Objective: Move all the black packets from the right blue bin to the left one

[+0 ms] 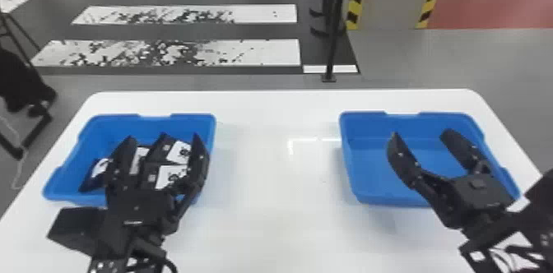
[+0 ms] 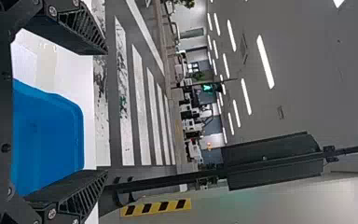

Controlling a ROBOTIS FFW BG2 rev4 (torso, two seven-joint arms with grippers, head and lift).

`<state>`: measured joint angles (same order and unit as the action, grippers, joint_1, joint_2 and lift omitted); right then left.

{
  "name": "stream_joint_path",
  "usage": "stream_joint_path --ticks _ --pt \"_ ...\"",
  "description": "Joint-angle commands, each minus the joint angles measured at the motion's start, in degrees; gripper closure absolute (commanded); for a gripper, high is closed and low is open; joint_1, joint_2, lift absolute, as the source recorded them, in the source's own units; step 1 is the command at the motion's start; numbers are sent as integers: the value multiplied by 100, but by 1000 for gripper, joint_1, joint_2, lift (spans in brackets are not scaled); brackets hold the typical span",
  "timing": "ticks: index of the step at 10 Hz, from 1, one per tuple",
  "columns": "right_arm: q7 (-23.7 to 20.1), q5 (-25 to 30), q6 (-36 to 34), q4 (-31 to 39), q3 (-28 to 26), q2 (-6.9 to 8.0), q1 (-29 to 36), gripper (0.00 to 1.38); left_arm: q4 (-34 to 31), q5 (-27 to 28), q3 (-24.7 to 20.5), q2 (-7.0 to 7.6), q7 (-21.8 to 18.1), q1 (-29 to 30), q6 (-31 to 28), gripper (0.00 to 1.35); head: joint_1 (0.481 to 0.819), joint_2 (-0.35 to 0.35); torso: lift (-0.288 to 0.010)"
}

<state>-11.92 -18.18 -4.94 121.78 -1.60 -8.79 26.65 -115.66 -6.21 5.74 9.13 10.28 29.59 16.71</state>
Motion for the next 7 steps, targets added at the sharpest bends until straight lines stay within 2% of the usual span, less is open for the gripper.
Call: stream_joint_path --ticks 1,7 --pt "6 -10 -12 21 0 0 20 125 0 -7 -3 1 0 8 3 90 695 35 -168" --pt "32 1 31 49 0 0 34 127 0 -53 -3 1 0 -20 31 90 695 35 -168"
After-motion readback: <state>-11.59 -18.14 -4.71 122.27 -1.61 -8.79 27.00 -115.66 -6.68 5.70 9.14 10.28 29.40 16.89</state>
